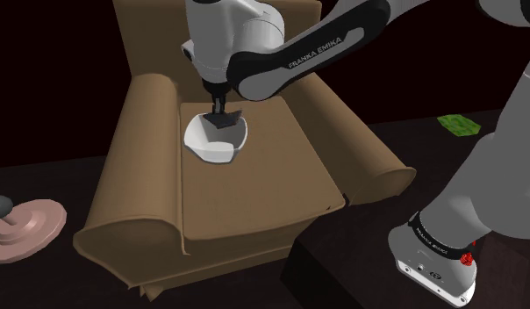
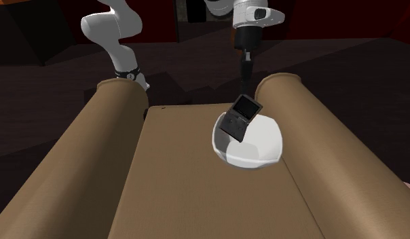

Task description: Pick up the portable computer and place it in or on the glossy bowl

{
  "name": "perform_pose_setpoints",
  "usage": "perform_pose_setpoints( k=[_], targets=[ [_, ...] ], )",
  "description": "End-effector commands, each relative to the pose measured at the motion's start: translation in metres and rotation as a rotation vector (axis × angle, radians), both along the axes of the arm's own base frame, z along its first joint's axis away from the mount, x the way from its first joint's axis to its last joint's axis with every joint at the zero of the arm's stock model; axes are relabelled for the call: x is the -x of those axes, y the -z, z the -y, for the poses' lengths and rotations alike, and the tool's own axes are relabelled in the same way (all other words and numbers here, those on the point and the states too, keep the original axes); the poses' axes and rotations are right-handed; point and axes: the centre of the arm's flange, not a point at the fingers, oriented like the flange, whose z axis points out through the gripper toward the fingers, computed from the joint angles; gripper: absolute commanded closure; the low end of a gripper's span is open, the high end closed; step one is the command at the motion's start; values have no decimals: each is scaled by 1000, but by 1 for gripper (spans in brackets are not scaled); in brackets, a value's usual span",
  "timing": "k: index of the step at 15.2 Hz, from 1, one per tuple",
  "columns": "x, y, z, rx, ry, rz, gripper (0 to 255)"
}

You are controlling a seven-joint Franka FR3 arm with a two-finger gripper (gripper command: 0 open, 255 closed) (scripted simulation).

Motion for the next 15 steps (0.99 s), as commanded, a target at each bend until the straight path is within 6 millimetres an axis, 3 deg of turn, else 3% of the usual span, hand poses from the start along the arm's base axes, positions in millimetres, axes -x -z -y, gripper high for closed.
perform_pose_setpoints(
  k=[1,8,15],
  targets=[
    [0,10,0,0,0,0,255],
    [0,47,0,0,0,0,255],
    [0,50,0,0,0,0,255]
  ],
)
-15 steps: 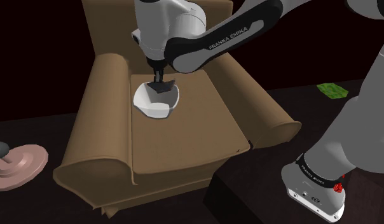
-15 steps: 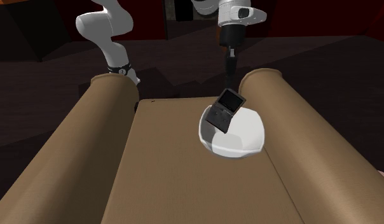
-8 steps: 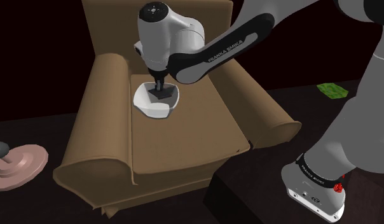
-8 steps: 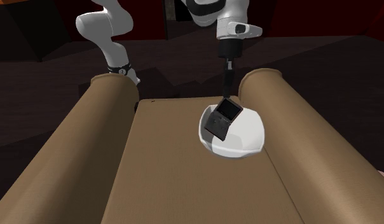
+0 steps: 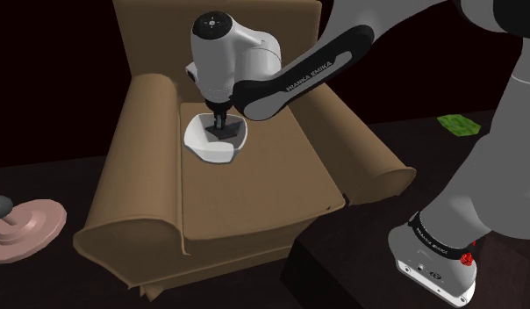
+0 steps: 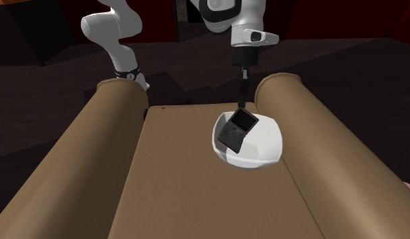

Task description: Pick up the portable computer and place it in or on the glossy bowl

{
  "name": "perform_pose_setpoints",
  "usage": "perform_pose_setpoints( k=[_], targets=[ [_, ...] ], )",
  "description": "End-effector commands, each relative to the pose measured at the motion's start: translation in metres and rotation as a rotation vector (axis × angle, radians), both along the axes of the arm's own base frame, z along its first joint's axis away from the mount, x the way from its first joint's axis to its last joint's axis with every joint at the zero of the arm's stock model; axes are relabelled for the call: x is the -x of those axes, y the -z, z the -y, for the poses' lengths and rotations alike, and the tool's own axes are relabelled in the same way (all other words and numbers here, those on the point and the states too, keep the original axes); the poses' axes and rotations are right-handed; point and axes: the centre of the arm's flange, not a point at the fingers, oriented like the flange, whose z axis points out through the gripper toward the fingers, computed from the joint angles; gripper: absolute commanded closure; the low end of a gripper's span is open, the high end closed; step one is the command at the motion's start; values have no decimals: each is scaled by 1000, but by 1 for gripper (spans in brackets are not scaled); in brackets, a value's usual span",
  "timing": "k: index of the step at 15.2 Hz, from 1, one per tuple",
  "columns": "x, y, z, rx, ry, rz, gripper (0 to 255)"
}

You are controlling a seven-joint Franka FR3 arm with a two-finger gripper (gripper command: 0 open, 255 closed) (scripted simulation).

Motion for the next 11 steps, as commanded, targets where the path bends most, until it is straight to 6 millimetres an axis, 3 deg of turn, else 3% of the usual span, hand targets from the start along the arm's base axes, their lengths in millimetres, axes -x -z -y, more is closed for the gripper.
perform_pose_setpoints(
  k=[1,2,7,11],
  targets=[
    [0,0,0,0,0,0,255],
    [0,0,0,0,0,0,0],
    [0,0,0,0,0,0,0],
    [18,-45,-11,0,0,0,0]
  ],
)
